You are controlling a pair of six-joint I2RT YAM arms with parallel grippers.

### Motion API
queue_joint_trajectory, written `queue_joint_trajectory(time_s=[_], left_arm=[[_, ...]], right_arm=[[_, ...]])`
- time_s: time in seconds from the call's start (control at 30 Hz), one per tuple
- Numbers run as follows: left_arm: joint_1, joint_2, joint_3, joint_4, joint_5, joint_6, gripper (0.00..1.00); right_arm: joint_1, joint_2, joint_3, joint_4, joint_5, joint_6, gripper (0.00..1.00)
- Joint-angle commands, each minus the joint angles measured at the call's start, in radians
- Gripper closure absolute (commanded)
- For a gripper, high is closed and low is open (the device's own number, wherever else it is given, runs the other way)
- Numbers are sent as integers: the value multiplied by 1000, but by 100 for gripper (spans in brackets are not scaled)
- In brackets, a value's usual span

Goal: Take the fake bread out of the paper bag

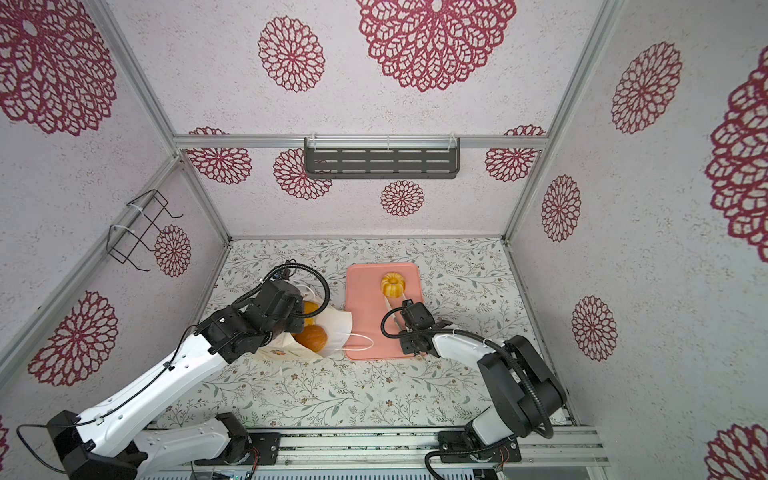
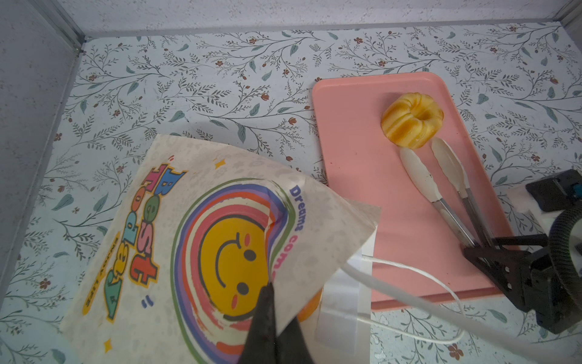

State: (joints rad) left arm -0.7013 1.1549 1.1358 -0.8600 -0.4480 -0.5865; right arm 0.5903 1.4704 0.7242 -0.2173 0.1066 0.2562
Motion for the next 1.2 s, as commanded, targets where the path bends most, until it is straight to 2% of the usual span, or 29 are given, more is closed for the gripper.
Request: queue_joint_trajectory(time_s=[0.0,0.23,0.6,0.8,1.03,1.17], left_arm=[[13,-26,-5,-2,0,8,100],[11,-32,-11,17,12,6,100],[13,-30,-10,27,17,13,100],[13,-64,-47,64,52,57,100],[10,-83,-65,80,104,123,100],[10,-81,-68,82,104,145,100]], right_arm=[[3,-148,50,-105,0,40,60],[0,-303,90,-251,-63,109,60],[-7,-394,184,-432,-291,183,51],[1,-446,240,-476,-447,220,54],[66,-555,313,-578,-472,279,61],[173,-570,346,-606,-447,327,62]])
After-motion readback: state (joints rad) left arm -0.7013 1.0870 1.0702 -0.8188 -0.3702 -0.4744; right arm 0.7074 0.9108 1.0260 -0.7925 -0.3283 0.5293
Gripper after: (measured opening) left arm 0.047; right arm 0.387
